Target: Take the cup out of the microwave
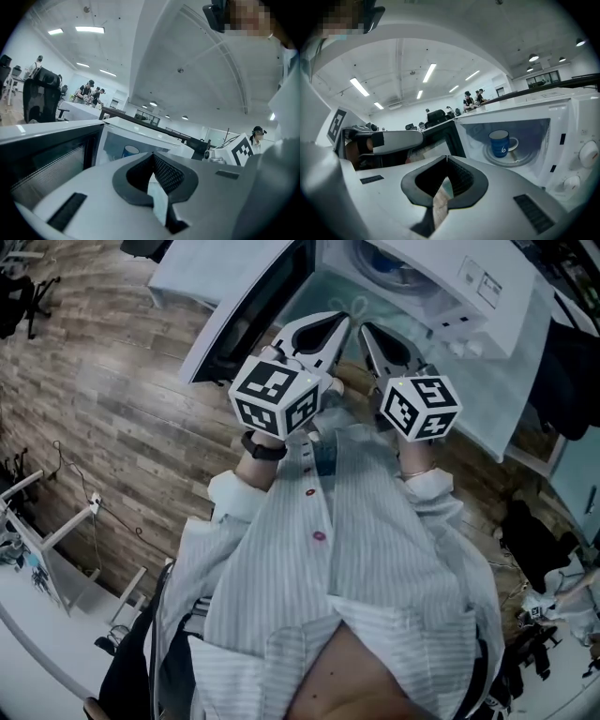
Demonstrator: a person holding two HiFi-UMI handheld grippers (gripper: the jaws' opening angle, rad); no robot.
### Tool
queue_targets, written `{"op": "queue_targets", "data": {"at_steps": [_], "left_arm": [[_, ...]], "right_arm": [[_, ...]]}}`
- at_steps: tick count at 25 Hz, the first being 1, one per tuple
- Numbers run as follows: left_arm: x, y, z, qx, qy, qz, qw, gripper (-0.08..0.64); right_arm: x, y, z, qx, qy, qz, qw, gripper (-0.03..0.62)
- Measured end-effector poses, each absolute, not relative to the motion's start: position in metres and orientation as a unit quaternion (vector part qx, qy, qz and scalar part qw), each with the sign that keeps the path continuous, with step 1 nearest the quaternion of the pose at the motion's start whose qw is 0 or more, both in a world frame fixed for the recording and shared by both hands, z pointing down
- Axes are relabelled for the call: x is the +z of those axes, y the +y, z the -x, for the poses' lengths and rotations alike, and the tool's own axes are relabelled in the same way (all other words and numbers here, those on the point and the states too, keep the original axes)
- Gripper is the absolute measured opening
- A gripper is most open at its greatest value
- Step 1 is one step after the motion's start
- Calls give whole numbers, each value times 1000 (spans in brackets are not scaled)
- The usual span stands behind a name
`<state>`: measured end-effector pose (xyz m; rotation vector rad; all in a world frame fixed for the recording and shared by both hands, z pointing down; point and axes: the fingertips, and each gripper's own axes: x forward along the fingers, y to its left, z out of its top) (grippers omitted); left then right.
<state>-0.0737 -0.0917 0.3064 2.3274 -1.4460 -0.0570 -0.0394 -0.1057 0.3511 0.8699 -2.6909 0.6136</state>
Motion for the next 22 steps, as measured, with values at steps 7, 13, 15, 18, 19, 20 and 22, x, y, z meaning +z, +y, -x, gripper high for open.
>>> {"op": "queue_targets", "data": {"at_steps": [7, 13, 15, 18, 19, 20, 22], "left_arm": [[305, -145, 62, -23, -502, -841, 201, 8], [310, -173, 49, -17, -490, -848, 203, 8], [311, -179, 46, -13, -487, -849, 203, 8], [313, -186, 40, -8, -483, -852, 202, 8], [313, -188, 39, -6, -481, -853, 202, 8], [314, -190, 39, -5, -480, -854, 202, 8], [314, -192, 38, -3, -478, -854, 203, 8]], "right_arm": [[348, -156, 25, 207, -917, -319, 122, 34], [351, -177, 11, 208, -912, -333, 119, 34], [352, -182, 7, 210, -911, -336, 117, 34], [354, -188, 1, 213, -908, -342, 113, 35], [354, -190, -1, 215, -907, -344, 112, 34], [354, -192, -2, 216, -907, -346, 110, 35], [353, -194, -3, 217, -906, -348, 108, 35]]}}
